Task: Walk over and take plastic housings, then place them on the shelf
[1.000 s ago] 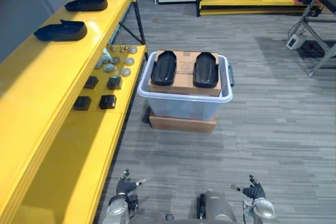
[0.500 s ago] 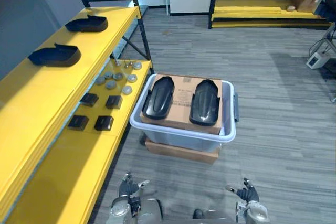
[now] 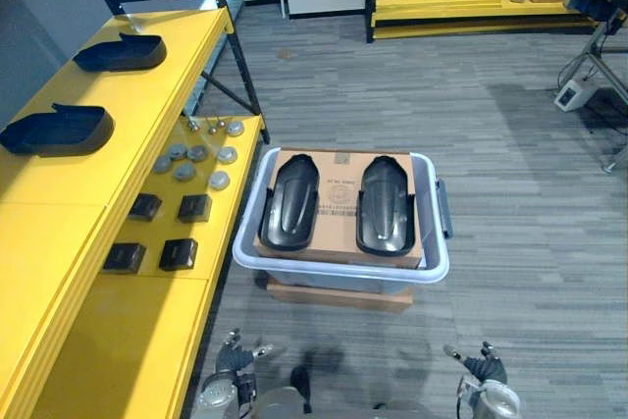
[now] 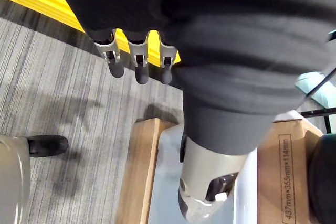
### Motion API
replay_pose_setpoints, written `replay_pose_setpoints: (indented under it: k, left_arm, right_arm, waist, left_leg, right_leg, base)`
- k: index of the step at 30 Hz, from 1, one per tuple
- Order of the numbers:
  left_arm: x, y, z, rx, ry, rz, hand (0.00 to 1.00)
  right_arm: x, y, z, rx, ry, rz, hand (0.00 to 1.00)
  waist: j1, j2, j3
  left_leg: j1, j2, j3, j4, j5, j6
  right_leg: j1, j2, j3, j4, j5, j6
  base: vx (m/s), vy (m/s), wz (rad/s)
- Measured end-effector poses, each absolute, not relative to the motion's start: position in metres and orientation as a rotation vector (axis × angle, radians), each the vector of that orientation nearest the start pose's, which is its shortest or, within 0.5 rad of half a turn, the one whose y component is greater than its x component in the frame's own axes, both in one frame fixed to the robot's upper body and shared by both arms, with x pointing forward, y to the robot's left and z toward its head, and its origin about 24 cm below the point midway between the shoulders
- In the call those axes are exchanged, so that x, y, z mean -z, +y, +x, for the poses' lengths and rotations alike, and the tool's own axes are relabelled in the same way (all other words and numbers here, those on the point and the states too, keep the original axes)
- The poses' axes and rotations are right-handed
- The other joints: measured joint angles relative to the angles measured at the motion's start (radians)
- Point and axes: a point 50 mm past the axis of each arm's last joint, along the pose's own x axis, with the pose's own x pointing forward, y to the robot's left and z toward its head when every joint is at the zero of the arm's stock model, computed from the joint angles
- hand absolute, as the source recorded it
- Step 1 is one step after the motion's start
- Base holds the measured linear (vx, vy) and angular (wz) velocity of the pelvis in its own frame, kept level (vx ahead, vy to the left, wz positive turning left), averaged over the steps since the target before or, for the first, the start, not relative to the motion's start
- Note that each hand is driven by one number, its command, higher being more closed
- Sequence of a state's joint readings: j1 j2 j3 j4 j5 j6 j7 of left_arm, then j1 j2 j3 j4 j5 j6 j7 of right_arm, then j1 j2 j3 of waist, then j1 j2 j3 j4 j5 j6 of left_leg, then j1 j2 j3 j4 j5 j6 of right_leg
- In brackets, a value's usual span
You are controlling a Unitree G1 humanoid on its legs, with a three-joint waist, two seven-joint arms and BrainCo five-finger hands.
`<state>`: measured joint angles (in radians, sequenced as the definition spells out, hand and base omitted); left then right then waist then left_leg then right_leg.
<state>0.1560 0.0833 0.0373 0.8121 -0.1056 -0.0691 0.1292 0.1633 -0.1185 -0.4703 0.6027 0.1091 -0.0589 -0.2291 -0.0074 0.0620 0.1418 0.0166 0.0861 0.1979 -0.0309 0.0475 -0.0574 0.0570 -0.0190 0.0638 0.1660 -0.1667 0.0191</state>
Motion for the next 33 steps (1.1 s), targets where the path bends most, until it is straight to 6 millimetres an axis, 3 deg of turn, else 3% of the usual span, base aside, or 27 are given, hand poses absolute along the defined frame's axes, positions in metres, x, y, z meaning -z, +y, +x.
replay_pose_setpoints:
  k: [4, 7, 9, 16, 22, 28, 31, 33]
  left_arm:
    - [0.138, 0.198, 0.118, -0.274, 0.879, 0.021, 0.0]
    - [0.137, 0.198, 0.117, -0.269, 0.871, 0.02, 0.0]
    - [0.138, 0.198, 0.113, -0.258, 0.882, 0.017, 0.0]
    - [0.143, 0.199, 0.094, -0.257, 0.929, 0.031, 0.0]
    - [0.142, 0.199, 0.095, -0.258, 0.924, 0.032, 0.0]
    - [0.14, 0.201, 0.097, -0.267, 0.909, 0.035, 0.0]
    - [0.139, 0.201, 0.101, -0.278, 0.893, 0.027, 0.0]
    - [0.137, 0.202, 0.106, -0.29, 0.878, 0.031, 0.0]
  right_arm:
    - [0.057, -0.319, 0.129, 0.899, 0.465, -0.023, 0.0]
    - [0.026, -0.325, 0.142, 0.91, 0.318, -0.061, 0.0]
    - [-0.003, -0.325, 0.155, 0.888, 0.184, -0.105, 0.0]
    - [-0.062, -0.307, 0.197, 0.716, -0.059, -0.3, 0.0]
    - [-0.078, -0.286, 0.234, 0.566, -0.12, -0.443, 0.0]
    - [-0.062, -0.296, 0.27, 0.617, 0.018, -0.468, 0.0]
    - [-0.065, -0.296, 0.287, 0.651, 0.036, -0.443, 0.0]
    - [-0.067, -0.296, 0.293, 0.67, 0.045, -0.433, 0.0]
  waist:
    - [-0.01, -0.001, -0.009]
    - [-0.015, -0.004, -0.013]
    - [-0.012, -0.006, -0.017]
    - [-0.003, -0.001, -0.035]
    - [0.023, -0.001, -0.04]
    - [0.058, 0.012, -0.027]
    - [0.054, 0.03, 0.009]
    - [0.07, 0.038, 0.027]
  left_leg:
    - [-0.001, -0.007, 0.006, -0.015, 0.001, 0.002]
    - [-0.001, -0.016, 0.006, -0.025, 0.008, 0.011]
    - [-0.001, -0.022, 0.002, -0.026, 0.009, 0.014]
    - [-0.009, -0.039, -0.033, -0.064, 0.04, 0.03]
    - [-0.053, -0.054, -0.104, -0.066, 0.065, 0.039]
    - [-0.124, -0.069, -0.181, -0.071, 0.095, 0.042]
    - [-0.16, -0.071, -0.215, -0.068, 0.114, 0.047]
    - [-0.184, -0.07, -0.228, -0.067, 0.122, 0.045]
  right_leg:
    - [-0.01, 0.002, 0.024, -0.016, 0.019, 0.012]
    - [-0.011, -0.006, 0.025, -0.016, 0.02, 0.014]
    - [-0.014, -0.011, 0.023, -0.016, 0.021, 0.014]
    - [-0.019, -0.022, -0.005, -0.028, 0.028, 0.027]
    - [-0.027, -0.033, -0.069, -0.036, 0.028, 0.027]
    - [-0.051, -0.036, -0.123, -0.056, 0.028, 0.027]
    - [-0.068, -0.037, -0.151, -0.06, 0.028, 0.027]
    - [-0.088, -0.035, -0.166, -0.057, 0.028, 0.027]
  base:
    - [0.02, 0.022, -0.15]
    - [0.01, 0.016, 0.0]
    - [-0.03, 0.023, 0.05]
    - [-0.03, 0.003, 0.11]
    - [-0.04, -0.005, 0.35]
    - [-0.04, -0.003, 0.41]
    - [-0.03, -0.016, 0.32]
    - [-0.03, -0.011, 0.24]
